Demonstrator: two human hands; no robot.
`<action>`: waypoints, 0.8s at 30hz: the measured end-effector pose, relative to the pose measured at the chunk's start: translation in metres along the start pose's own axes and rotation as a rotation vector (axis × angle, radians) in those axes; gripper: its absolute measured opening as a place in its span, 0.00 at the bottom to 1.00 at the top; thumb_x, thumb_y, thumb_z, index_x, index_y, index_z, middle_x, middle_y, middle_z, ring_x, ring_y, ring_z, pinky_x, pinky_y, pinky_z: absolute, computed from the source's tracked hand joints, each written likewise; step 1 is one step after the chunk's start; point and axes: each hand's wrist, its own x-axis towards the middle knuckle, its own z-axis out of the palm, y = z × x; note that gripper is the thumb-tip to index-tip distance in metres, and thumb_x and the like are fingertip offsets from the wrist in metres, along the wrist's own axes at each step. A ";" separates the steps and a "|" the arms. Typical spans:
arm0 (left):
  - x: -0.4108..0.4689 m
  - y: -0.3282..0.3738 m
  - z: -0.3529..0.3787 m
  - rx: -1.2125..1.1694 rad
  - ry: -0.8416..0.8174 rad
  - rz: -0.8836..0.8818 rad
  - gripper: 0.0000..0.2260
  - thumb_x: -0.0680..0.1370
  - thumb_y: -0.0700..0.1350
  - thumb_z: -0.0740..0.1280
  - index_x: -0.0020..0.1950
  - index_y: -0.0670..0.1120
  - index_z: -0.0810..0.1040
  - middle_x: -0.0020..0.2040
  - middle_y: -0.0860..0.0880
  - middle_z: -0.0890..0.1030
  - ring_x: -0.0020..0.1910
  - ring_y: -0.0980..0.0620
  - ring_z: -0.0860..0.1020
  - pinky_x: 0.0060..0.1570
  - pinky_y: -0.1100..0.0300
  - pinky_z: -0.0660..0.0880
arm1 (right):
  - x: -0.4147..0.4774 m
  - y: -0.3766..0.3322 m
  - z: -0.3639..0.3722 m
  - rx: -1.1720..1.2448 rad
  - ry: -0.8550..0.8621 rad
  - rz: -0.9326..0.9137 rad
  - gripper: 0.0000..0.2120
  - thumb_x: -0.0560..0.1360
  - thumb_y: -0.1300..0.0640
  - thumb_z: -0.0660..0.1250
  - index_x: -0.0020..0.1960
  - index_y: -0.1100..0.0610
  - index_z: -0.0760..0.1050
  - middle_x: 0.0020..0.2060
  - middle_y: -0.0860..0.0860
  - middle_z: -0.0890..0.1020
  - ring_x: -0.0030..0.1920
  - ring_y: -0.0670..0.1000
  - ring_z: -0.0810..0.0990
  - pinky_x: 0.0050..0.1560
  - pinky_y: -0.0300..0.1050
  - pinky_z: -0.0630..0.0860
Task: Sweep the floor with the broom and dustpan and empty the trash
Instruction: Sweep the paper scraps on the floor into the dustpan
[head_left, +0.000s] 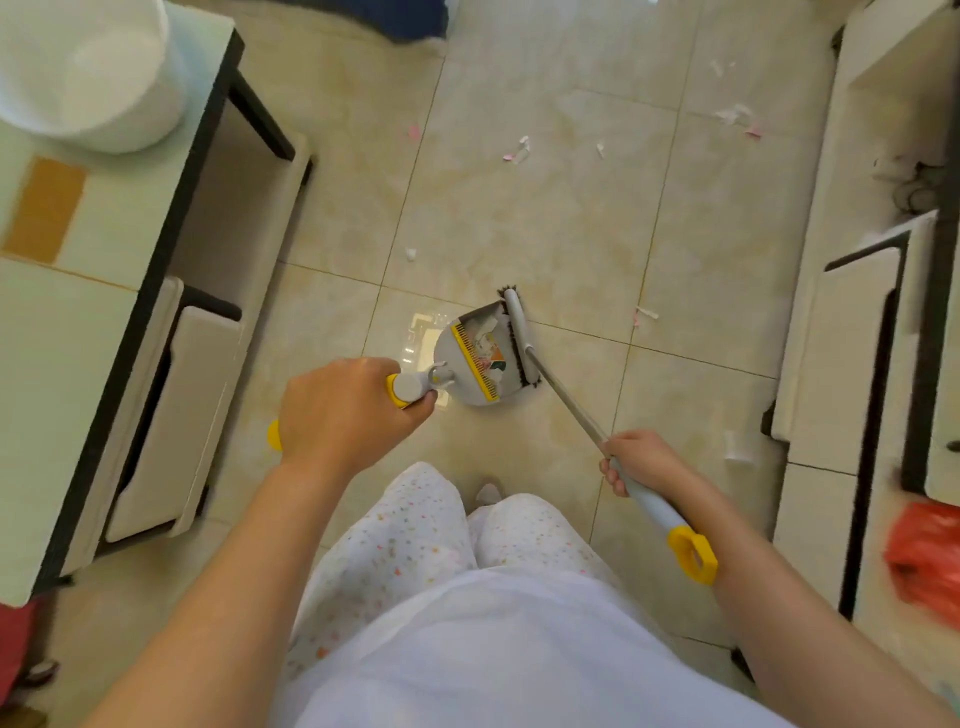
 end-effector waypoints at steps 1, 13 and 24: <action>0.012 0.013 -0.002 0.007 -0.002 0.046 0.22 0.71 0.64 0.64 0.28 0.48 0.68 0.26 0.53 0.73 0.28 0.47 0.74 0.26 0.62 0.65 | -0.002 0.003 -0.010 0.060 0.022 0.008 0.07 0.78 0.67 0.55 0.41 0.64 0.68 0.29 0.57 0.70 0.25 0.51 0.66 0.19 0.35 0.65; 0.121 0.110 0.001 0.006 -0.003 0.266 0.26 0.71 0.67 0.63 0.29 0.46 0.67 0.27 0.49 0.73 0.30 0.43 0.71 0.27 0.62 0.59 | 0.003 0.017 -0.083 0.664 0.217 0.060 0.09 0.79 0.65 0.58 0.40 0.64 0.70 0.31 0.58 0.70 0.16 0.46 0.69 0.18 0.33 0.65; 0.208 0.199 0.016 0.072 -0.069 0.388 0.21 0.73 0.64 0.64 0.34 0.46 0.75 0.31 0.47 0.76 0.31 0.44 0.70 0.30 0.62 0.61 | 0.071 -0.021 -0.131 0.491 0.395 0.195 0.10 0.76 0.68 0.57 0.37 0.62 0.67 0.30 0.57 0.69 0.26 0.51 0.67 0.18 0.32 0.65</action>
